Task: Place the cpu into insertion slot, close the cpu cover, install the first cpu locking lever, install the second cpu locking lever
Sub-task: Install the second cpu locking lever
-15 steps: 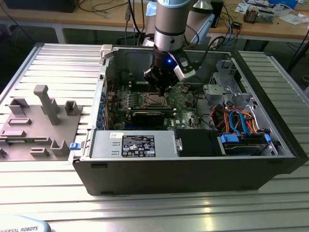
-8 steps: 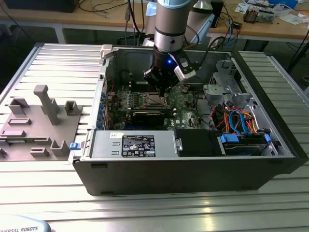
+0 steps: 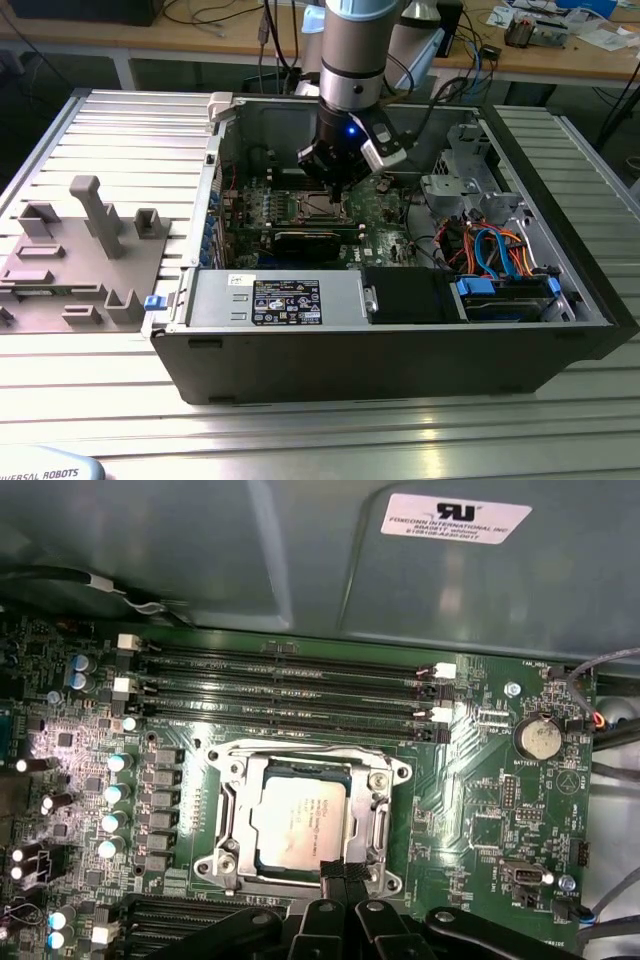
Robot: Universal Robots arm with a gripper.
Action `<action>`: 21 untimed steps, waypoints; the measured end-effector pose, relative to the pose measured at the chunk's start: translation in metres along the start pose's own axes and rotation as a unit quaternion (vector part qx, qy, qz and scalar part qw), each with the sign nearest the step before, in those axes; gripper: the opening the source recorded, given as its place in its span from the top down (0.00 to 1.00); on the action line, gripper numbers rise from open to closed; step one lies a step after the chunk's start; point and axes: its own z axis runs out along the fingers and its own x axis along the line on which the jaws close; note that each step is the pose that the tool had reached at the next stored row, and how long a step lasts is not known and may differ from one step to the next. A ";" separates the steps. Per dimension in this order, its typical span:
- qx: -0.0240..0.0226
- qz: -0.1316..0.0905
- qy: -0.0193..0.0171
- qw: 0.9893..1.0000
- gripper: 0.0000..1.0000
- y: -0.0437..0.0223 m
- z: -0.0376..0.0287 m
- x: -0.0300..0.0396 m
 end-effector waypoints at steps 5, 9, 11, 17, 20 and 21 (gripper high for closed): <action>-0.004 0.000 0.000 1.000 0.89 -0.0052 -0.0001 0.0004; -0.013 0.000 -0.001 1.000 0.89 -0.0101 -0.0003 0.0009; -0.018 0.000 -0.002 1.000 0.89 -0.0120 -0.0003 0.0010; -0.050 0.000 -0.004 0.999 0.89 -0.0228 -0.0007 0.0020; -0.053 0.000 -0.005 0.999 0.89 -0.0272 -0.0007 0.0023; -0.053 0.000 -0.005 0.999 0.89 -0.0289 -0.0008 0.0025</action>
